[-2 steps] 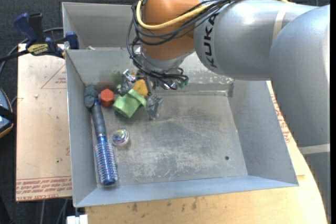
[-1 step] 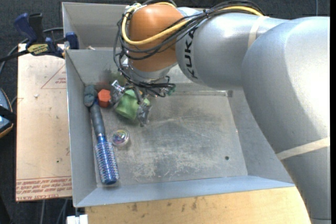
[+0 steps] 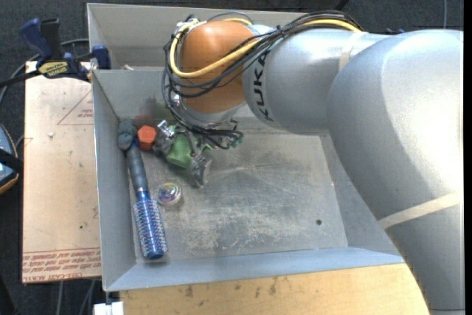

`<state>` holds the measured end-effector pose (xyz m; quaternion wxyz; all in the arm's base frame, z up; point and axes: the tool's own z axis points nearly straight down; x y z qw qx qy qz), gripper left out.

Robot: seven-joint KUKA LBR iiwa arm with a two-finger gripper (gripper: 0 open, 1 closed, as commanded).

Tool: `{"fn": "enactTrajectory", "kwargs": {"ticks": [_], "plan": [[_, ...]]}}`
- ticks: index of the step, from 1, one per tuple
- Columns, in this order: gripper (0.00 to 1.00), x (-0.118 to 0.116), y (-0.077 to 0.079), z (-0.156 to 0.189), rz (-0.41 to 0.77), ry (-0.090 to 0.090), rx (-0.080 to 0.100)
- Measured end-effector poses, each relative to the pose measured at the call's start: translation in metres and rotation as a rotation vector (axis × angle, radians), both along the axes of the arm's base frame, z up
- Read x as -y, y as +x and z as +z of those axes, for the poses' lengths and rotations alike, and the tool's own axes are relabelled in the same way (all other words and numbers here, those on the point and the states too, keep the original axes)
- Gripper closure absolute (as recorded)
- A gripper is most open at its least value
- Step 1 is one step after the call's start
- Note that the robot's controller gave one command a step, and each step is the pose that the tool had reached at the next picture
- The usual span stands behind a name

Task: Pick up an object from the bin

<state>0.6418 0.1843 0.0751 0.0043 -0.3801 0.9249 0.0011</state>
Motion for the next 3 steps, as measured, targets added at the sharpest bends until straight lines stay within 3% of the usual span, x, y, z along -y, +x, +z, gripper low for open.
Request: {"fn": "enactTrajectory", "kwargs": {"ticks": [1, 2, 3], "plan": [[0.0, 0.01, 0.011, 0.0, 0.167, 0.003, 0.003], [1.0, 0.011, 0.012, 0.002, 0.167, 0.002, 0.003], [1.0, -0.035, -0.015, 0.165, 0.354, -0.002, 0.006]]}}
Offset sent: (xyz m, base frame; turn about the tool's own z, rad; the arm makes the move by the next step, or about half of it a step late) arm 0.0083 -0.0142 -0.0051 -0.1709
